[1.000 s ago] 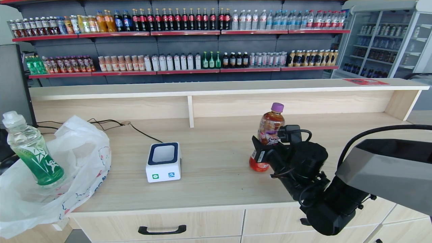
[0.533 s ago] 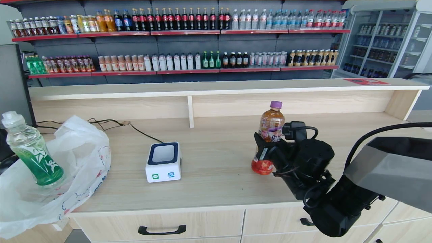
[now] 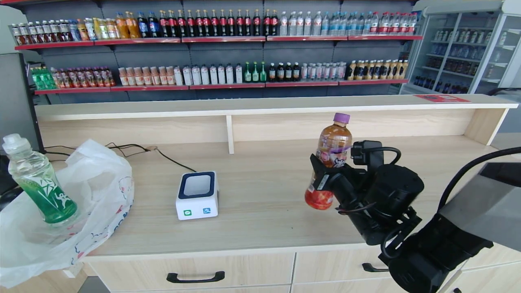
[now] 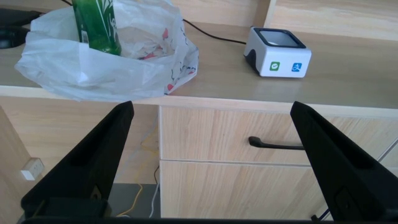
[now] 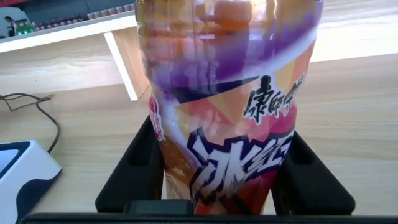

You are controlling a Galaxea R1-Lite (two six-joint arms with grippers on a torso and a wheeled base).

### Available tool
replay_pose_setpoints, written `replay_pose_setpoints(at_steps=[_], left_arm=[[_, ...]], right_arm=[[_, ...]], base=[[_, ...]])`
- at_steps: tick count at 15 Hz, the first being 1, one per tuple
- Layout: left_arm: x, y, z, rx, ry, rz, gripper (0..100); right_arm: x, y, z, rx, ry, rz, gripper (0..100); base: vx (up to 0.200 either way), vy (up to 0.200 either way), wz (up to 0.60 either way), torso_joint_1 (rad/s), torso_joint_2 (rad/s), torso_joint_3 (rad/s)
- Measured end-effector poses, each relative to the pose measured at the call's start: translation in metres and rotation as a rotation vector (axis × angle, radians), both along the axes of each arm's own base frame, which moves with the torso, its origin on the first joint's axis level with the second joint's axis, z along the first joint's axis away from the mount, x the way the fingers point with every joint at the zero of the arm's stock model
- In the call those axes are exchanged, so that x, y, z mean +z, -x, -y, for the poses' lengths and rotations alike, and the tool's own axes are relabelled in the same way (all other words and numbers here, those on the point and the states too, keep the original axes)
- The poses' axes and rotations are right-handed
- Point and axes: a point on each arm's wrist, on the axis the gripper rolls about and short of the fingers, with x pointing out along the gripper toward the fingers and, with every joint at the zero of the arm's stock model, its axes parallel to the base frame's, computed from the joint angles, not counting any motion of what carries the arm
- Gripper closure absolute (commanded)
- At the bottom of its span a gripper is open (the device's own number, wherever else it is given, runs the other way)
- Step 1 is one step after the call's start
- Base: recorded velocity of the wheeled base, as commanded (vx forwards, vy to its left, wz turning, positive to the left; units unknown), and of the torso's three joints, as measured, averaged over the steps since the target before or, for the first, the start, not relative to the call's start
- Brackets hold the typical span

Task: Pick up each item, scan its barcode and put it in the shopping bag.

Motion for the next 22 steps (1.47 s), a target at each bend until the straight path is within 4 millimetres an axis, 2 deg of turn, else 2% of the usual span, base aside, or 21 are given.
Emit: replay_pose_setpoints(at_steps=[9,15,19,22], left_arm=[[0.000,0.000,0.000,0.001,-0.001,-0.002,0],[-0.001,0.000,0.000,-0.001,-0.004,-0.006,0],[-0.001,0.000,0.000,0.000,-0.003,-0.006,0],[-0.001,0.000,0.000,0.000,-0.003,-0.006,0]], right_arm=[[0.034,0.055,-0.012,0.131,-0.052,0.047,100],[0.050,0.102,-0.048,0.339,-0.102,0.081,100],[0.074,0.110,-0.061,0.427,-0.207,0.139,100],[0.091,0.117,-0.054,0.445,-0.282,0.168,100]], base=[[0.000,0.000,0.00,0.000,0.00,0.000],[0.000,0.000,0.00,0.000,0.00,0.000],[0.000,0.000,0.00,0.000,0.00,0.000],[0.000,0.000,0.00,0.000,0.00,0.000]])
